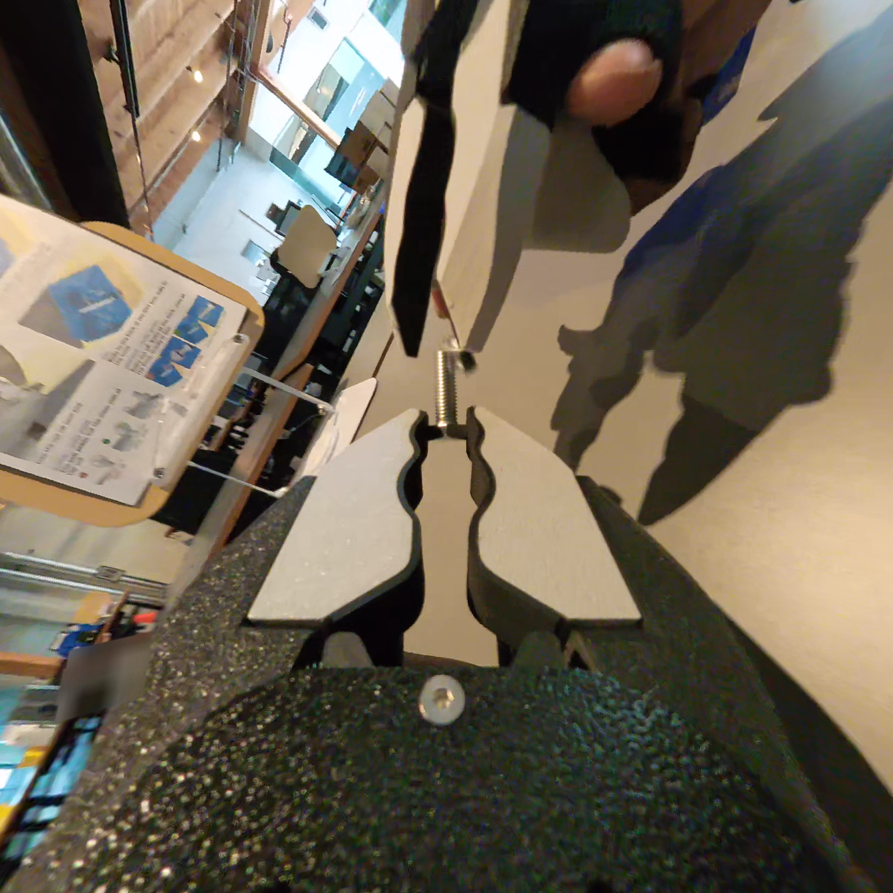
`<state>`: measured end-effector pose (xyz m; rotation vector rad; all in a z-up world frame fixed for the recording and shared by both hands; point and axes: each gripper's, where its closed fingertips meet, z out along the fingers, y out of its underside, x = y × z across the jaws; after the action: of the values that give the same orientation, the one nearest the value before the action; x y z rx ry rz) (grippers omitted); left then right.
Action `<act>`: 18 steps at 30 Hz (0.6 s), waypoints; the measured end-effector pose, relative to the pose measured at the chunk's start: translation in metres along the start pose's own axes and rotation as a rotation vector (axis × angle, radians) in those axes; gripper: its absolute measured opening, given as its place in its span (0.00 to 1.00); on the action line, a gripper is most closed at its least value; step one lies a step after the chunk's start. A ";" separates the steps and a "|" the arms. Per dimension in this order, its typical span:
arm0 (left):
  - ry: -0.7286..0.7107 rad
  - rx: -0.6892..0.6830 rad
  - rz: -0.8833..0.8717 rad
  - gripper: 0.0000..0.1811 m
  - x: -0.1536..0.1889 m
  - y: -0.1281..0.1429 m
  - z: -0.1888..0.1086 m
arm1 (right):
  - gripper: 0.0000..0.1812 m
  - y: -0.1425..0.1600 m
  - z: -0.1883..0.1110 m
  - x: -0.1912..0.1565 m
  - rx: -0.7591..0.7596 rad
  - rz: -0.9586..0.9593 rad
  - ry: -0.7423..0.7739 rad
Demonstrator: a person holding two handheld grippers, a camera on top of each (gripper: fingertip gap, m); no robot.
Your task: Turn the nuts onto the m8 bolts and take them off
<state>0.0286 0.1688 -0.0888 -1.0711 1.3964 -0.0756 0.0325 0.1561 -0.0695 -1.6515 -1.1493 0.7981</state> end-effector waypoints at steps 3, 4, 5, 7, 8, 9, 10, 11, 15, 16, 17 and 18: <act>0.046 0.022 -0.081 0.08 0.002 -0.001 0.000 | 0.23 -0.003 -0.005 -0.002 0.010 -0.084 0.011; 0.061 0.025 -0.102 0.08 0.003 -0.001 0.000 | 0.22 -0.002 -0.006 -0.002 0.004 -0.109 0.015; 0.067 0.029 -0.115 0.08 0.003 -0.001 0.000 | 0.21 0.000 -0.006 -0.002 -0.011 -0.133 0.019; 0.065 0.017 -0.127 0.08 0.002 0.002 0.000 | 0.20 0.008 -0.006 0.001 -0.055 -0.171 0.041; 0.045 -0.010 -0.145 0.08 -0.002 0.007 0.001 | 0.19 0.010 -0.007 0.006 -0.063 -0.167 0.066; 0.024 -0.038 -0.164 0.08 -0.008 0.013 0.001 | 0.18 0.012 -0.007 0.012 -0.065 -0.146 0.090; 0.003 -0.052 -0.182 0.08 -0.014 0.018 0.001 | 0.18 0.013 -0.008 0.019 -0.067 -0.116 0.112; -0.020 -0.068 -0.205 0.08 -0.020 0.025 -0.001 | 0.17 0.015 -0.008 0.023 -0.072 -0.092 0.125; -0.119 -0.113 -0.315 0.08 -0.053 0.054 -0.012 | 0.18 0.029 0.000 0.027 -0.138 -0.068 0.131; -0.131 -0.113 -0.356 0.08 -0.060 0.061 -0.016 | 0.18 0.032 0.004 0.027 -0.152 -0.065 0.128; -0.146 -0.122 -0.387 0.08 -0.065 0.069 -0.019 | 0.18 0.035 0.010 0.026 -0.167 -0.059 0.122; -0.164 -0.136 -0.408 0.08 -0.070 0.076 -0.022 | 0.18 0.040 0.016 0.026 -0.190 -0.057 0.115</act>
<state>-0.0473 0.2420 -0.0813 -1.4326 1.0318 -0.1864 0.0403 0.1809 -0.1122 -1.7875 -1.2150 0.5649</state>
